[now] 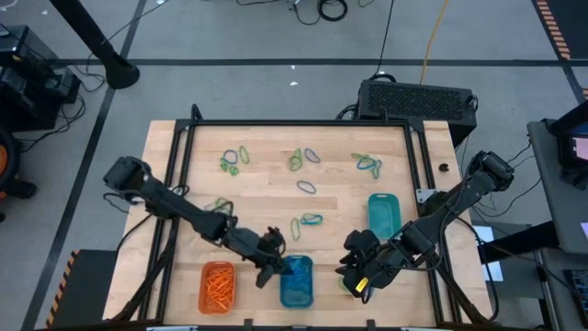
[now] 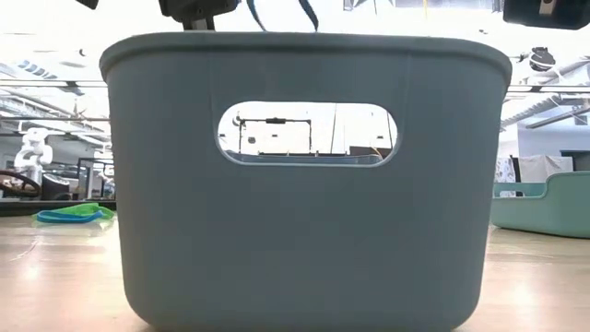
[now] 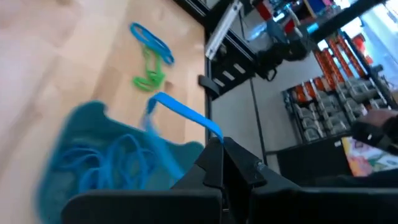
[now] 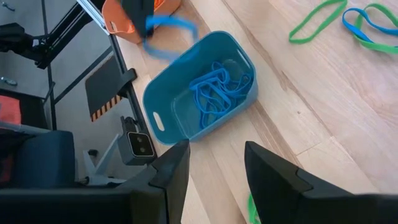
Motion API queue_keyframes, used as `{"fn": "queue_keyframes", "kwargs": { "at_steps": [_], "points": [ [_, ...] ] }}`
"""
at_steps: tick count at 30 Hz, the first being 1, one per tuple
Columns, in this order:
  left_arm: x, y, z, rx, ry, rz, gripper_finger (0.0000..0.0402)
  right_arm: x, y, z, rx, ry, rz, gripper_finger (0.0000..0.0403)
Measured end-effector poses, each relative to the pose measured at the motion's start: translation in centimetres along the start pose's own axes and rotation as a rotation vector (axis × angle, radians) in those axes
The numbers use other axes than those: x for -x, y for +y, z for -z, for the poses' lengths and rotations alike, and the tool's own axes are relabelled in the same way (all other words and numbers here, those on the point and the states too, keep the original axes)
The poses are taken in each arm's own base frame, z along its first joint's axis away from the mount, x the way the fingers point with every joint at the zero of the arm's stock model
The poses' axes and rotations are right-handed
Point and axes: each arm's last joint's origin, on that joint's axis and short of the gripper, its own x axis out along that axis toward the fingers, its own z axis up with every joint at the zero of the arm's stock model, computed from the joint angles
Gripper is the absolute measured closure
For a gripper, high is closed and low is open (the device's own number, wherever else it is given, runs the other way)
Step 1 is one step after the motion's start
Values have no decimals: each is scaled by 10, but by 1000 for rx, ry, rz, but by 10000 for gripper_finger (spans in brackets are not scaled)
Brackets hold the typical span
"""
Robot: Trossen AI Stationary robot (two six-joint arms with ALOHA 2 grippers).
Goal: Sort rubber bands into baskets
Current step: Put the blue rubber band into the blue bin
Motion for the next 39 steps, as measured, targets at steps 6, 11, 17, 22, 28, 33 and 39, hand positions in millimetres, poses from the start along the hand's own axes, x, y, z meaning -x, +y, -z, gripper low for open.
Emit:
{"fn": "queue_keyframes", "kwargs": {
  "at_steps": [6,11,17,22,28,33,39],
  "points": [
    [-31,-8,15,-64,128,-21,401,0,0,0,1,1,0,257],
    [-52,-2,21,-48,194,-93,401,0,0,0,9,1,-1,257],
    [-55,3,20,-30,266,-207,402,2,2,5,42,10,-9,257],
    [-54,4,12,-16,290,-269,398,4,4,11,86,21,-18,257],
    [-54,12,3,28,282,-276,349,4,4,11,116,19,-17,257],
    [-52,20,-3,74,314,-279,302,4,4,11,134,18,-17,257],
    [-48,30,-11,206,396,-276,278,5,5,15,176,25,-24,257]
  ]
}}
